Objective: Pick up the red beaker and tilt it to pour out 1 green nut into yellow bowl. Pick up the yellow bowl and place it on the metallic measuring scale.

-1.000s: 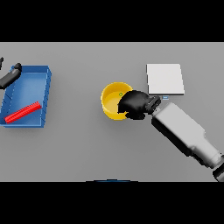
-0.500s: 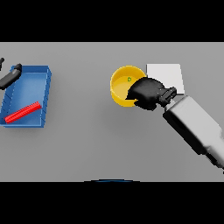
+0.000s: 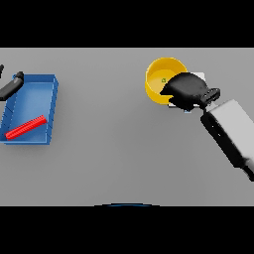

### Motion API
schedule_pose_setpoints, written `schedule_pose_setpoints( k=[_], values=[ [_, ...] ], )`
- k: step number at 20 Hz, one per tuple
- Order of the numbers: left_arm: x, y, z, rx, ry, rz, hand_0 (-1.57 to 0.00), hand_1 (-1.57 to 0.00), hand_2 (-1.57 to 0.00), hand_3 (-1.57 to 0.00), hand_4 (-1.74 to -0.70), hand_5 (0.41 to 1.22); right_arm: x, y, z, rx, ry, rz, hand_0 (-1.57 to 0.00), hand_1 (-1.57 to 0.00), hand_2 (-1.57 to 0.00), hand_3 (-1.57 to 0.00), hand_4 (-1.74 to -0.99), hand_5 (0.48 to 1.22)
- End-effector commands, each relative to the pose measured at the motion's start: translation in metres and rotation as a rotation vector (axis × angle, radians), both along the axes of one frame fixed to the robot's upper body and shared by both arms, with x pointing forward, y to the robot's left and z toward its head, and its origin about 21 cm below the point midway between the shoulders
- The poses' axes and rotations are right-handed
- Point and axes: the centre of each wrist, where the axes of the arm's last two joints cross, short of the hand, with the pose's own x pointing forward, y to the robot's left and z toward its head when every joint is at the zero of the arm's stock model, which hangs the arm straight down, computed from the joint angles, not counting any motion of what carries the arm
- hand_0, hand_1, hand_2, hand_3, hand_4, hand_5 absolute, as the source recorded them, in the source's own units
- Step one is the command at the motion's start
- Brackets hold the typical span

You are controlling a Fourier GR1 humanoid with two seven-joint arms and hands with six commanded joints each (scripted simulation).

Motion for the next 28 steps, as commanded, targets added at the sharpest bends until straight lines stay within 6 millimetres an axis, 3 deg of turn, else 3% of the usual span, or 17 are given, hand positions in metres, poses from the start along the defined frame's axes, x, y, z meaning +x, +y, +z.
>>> schedule_pose_setpoints(
  k=[1, 7, 10, 17, 21, 23, 24, 25, 28],
  values=[
    [0.001, 0.0, 0.001, 0.001, 0.006, 0.004, 0.0, 0.0, 0.0, 0.0, -0.73, 0.724, 0.004, -0.007, -0.002, 0.001, -0.002, -0.021, -1.57, -1.57, -1.54, -1.15, -1.741, 1.221],
    [-0.001, -0.005, 0.003, -0.006, 0.022, 0.008, 0.0, 0.0, 0.0, 0.0, -0.73, 0.734, 0.023, -0.039, -0.016, -0.005, -0.014, -0.133, -1.57, -1.57, -1.54, -1.15, -1.741, 1.221],
    [-0.004, 0.005, 0.003, 0.009, 0.023, 0.018, 0.0, 0.0, 0.0, 0.0, -0.72, 0.72, 0.031, -0.051, -0.029, 0.002, -0.006, -0.177, -1.57, -1.57, -1.49, -1.2, -1.741, 1.221],
    [-0.005, 0.001, -0.002, 0.004, 0.036, 0.015, 0.0, 0.0, 0.0, 0.0, -0.73, 0.71, 0.042, -0.064, -0.048, 0.037, 0.058, -0.255, -1.56, -1.57, -1.41, -1.37, -1.741, 1.221],
    [-0.003, 0.001, 0.001, 0.011, 0.028, 0.013, 0.0, 0.0, 0.0, 0.0, -0.73, 0.712, 0.044, -0.063, -0.053, 0.041, 0.1, -0.276, -1.42, -1.57, -1.36, -1.49, -1.741, 1.221],
    [-0.004, 0.0, 0.001, 0.014, 0.023, 0.014, 0.0, 0.0, 0.0, 0.0, -0.73, 0.715, 0.043, -0.066, -0.053, 0.046, 0.112, -0.274, -1.4, -1.57, -1.39, -1.36, -1.741, 1.221],
    [-0.003, 0.0, -0.001, 0.008, 0.031, 0.018, 0.0, 0.0, 0.0, 0.0, -0.73, 0.717, 0.042, -0.068, -0.052, 0.052, 0.114, -0.275, -1.33, -1.46, -1.42, -1.2, -1.741, 1.221],
    [-0.001, -0.001, -0.001, 0.01, 0.036, 0.019, 0.0, 0.0, 0.0, 0.0, -0.73, 0.72, 0.043, -0.07, -0.053, 0.057, 0.121, -0.28, -1.13, -1.32, -1.33, -1.06, -1.701, 1.221],
    [0.0, -0.001, -0.002, -0.001, 0.031, 0.013, 0.0, 0.0, 0.0, 0.0, -0.73, 0.729, 0.043, -0.07, -0.052, 0.053, 0.139, -0.306, -0.58, -0.83, -0.91, -0.74, -1.588, 1.016]
  ],
)
